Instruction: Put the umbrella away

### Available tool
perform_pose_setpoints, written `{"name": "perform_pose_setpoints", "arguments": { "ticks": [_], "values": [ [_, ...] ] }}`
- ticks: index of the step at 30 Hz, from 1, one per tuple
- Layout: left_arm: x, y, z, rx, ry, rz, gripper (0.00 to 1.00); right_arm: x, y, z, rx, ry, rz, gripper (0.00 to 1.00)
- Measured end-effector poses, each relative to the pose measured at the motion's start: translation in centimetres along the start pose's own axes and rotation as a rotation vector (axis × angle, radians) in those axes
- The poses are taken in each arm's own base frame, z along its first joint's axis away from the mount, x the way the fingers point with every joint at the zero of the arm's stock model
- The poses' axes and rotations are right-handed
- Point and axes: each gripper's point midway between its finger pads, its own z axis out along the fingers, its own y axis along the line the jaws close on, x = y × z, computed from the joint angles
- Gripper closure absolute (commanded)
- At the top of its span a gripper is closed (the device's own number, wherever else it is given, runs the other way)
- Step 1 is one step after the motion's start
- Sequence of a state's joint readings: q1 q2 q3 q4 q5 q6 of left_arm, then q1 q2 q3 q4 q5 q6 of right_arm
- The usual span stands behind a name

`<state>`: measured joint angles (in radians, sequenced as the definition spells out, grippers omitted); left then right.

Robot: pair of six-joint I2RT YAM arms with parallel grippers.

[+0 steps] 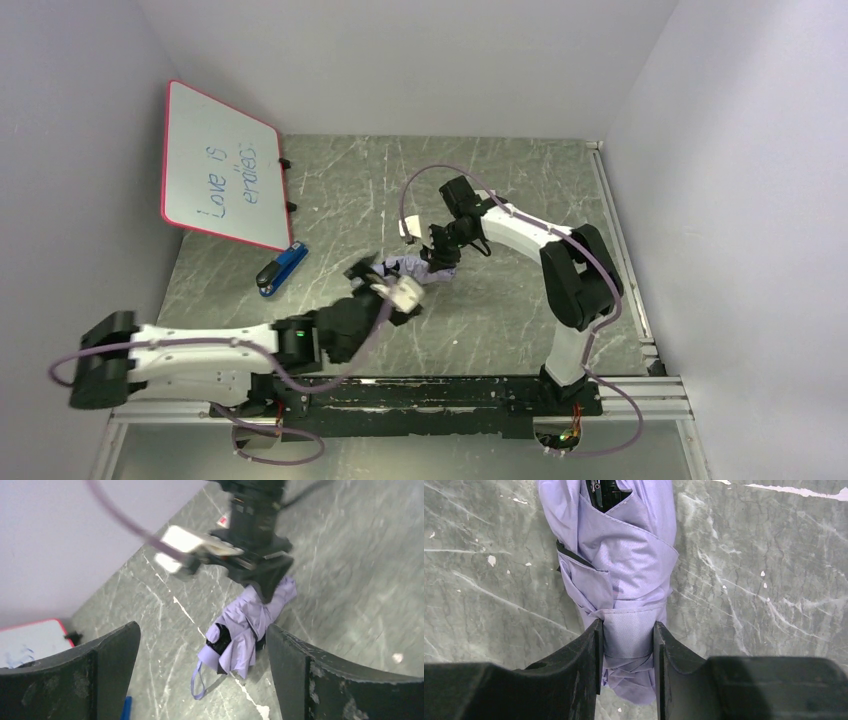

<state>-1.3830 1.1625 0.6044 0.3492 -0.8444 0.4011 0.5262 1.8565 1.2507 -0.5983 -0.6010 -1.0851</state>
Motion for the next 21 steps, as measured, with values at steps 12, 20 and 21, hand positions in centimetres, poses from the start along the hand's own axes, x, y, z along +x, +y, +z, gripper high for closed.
{"name": "perform_pose_setpoints", "arguments": {
  "ticks": [12,20,21],
  "values": [
    [5.8,10.9,2.5,-0.098,0.133,-0.496,0.03,0.2,1.0,0.0,0.191,0.038,-0.143,0.71],
    [6.4,11.4,8.7,0.109,0.268,-0.592,0.03,0.3,2.0,0.2,0.337,0.063,-0.237,0.71],
    [6.5,11.4,9.5,0.138,0.280,-0.590,0.03,0.3,2.1,0.1,0.356,0.069,-0.250,0.71]
  ]
}}
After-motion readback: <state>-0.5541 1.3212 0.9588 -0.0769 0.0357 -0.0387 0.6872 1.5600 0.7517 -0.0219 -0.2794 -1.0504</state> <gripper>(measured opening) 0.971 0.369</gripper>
